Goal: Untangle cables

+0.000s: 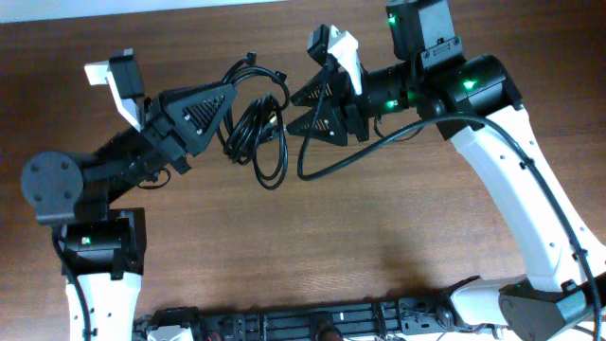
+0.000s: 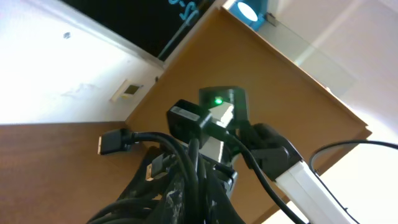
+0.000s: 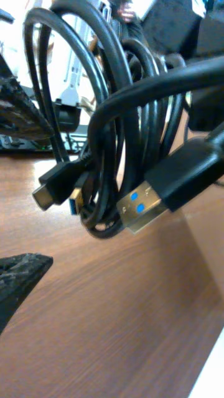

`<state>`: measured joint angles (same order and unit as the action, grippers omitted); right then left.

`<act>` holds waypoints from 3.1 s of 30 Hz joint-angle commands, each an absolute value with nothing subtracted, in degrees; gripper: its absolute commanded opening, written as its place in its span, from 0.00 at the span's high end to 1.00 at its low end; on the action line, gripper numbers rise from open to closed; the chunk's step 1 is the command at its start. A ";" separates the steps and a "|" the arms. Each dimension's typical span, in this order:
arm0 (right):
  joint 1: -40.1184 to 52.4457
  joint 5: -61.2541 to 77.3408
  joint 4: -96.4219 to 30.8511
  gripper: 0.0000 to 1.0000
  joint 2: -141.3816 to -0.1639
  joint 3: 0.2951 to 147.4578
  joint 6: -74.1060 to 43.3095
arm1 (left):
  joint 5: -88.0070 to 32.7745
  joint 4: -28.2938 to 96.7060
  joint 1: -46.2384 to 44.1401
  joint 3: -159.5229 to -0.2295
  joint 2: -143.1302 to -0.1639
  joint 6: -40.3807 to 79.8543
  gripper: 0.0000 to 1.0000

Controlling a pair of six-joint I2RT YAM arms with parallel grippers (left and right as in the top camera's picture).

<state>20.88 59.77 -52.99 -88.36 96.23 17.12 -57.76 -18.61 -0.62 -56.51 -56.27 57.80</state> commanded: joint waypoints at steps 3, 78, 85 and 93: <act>20.93 39.35 -52.64 0.48 -88.55 97.08 2.22 | -48.29 -11.90 -0.47 -57.41 -56.18 58.19 1.00; 33.69 38.50 -42.19 0.96 -87.70 97.08 -6.24 | 3.95 -0.84 -21.98 -57.54 -57.04 74.15 1.00; 33.69 38.54 -42.22 0.96 -86.91 97.08 -6.44 | 3.92 2.44 -21.98 -57.54 -57.04 70.67 0.69; 33.28 38.54 -45.25 0.96 -86.50 97.08 -9.96 | -4.80 6.35 -21.89 -57.54 -56.45 53.67 0.51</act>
<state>33.43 38.41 -43.83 -87.37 96.23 -9.13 0.05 5.15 -21.76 -56.69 -56.90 63.92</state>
